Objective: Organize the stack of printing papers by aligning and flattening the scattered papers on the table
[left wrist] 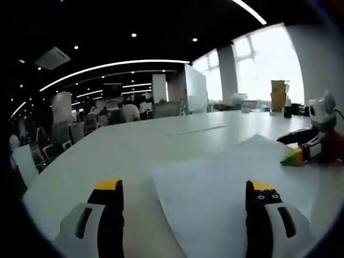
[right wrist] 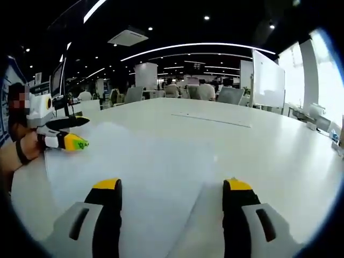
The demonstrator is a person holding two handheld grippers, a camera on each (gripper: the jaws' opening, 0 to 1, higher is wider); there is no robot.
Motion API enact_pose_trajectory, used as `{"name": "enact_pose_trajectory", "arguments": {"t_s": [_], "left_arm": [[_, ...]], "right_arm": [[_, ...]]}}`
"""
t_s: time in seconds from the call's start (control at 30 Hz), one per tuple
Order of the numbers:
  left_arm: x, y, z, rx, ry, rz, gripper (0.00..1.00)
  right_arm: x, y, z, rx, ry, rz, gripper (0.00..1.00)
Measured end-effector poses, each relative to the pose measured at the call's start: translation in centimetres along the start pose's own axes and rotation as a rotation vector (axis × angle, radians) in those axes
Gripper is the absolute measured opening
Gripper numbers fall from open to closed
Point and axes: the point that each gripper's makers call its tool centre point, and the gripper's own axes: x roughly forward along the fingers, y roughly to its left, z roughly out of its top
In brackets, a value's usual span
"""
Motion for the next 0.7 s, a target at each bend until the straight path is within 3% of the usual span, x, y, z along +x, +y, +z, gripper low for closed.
{"name": "enact_pose_trajectory", "arguments": {"t_s": [0.7], "left_arm": [[-0.50,-0.25,0.06,-0.023,-0.001,-0.012,0.97]], "right_arm": [[-0.36,0.27,-0.07,-0.003,0.002,0.005,0.75]]}}
